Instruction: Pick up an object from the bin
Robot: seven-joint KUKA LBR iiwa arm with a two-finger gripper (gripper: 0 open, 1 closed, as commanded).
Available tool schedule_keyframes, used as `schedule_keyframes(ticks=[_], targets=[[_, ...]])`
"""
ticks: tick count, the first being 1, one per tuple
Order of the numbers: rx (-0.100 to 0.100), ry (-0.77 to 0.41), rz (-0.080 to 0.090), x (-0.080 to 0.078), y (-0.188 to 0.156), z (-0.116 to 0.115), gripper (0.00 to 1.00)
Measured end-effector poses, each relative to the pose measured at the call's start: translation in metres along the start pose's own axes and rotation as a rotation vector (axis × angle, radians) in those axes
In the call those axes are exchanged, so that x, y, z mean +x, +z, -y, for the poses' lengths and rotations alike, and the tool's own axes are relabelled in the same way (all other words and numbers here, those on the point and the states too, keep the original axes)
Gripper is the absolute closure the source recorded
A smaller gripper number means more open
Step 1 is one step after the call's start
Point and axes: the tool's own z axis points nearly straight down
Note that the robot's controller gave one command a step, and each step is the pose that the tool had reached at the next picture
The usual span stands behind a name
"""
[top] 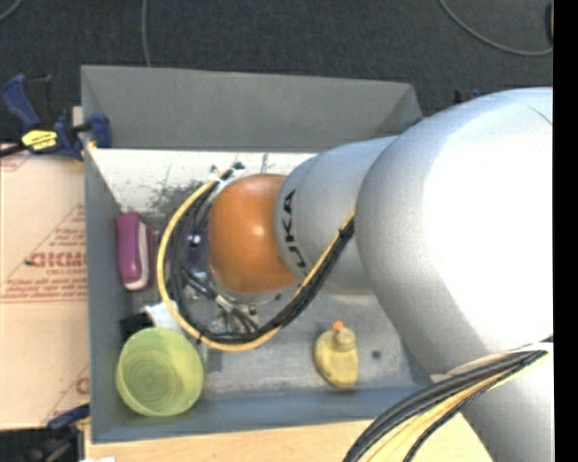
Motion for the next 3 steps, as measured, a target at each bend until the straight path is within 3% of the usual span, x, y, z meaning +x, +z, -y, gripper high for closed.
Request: schedule_keyframes(ticks=[1,2,3], targets=[[0.006,-0.077,0.002,0.048,-0.001,0.108,0.00],[0.008,0.086,0.000,0.047,-0.001,-0.013,0.00],[-0.001,0.086,0.005,0.048,-0.001,0.008,1.00]])
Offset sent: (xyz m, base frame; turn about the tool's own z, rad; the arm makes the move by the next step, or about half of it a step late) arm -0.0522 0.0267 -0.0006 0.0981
